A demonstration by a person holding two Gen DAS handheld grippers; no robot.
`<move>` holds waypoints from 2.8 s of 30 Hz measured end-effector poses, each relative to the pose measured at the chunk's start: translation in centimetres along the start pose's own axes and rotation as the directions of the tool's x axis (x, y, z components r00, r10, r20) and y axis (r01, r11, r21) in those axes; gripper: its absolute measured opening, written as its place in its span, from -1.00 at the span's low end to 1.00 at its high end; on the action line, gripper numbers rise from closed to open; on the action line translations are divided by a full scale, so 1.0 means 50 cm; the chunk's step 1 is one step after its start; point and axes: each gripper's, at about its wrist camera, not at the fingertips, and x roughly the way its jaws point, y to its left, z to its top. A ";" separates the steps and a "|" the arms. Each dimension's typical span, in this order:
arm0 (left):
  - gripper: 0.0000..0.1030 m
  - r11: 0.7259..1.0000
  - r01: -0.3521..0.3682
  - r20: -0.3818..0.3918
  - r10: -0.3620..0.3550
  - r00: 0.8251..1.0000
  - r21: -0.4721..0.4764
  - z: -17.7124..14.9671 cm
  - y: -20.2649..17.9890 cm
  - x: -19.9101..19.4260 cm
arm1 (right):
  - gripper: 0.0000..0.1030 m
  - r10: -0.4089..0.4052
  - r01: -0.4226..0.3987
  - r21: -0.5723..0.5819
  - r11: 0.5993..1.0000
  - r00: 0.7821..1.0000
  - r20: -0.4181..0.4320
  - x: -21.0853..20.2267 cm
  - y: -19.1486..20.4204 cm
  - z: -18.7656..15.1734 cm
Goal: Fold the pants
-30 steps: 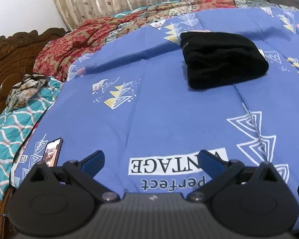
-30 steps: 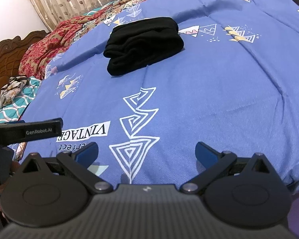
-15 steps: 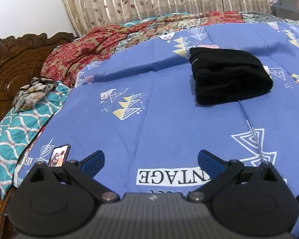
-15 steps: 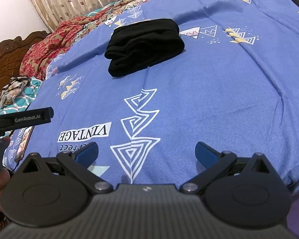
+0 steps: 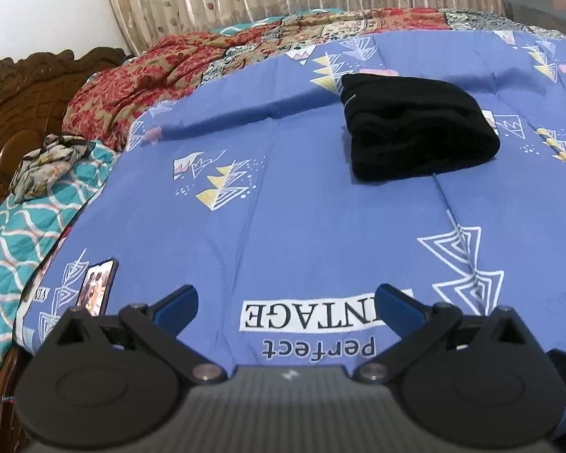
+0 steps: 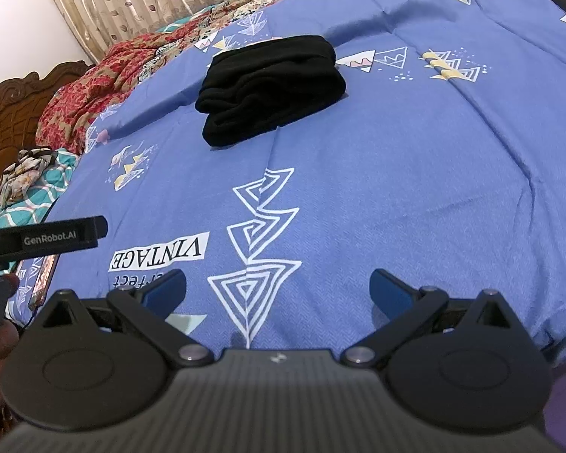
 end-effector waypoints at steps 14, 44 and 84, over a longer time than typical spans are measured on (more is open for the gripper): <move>1.00 1.000 -0.030 0.027 0.030 0.999 -0.009 0.004 0.016 -0.007 | 1.00 0.008 -0.008 0.010 1.000 0.999 0.031 -0.020 0.005 0.009; 1.00 0.999 0.051 -0.185 -0.048 0.982 0.011 -0.027 -0.013 0.031 | 1.00 0.004 -0.008 0.073 0.997 0.999 0.054 -0.037 -0.018 0.028; 1.00 0.988 0.152 -0.335 -0.130 0.933 0.039 -0.053 -0.047 0.056 | 1.00 -0.003 -0.001 0.096 0.995 0.999 0.036 -0.030 -0.034 0.025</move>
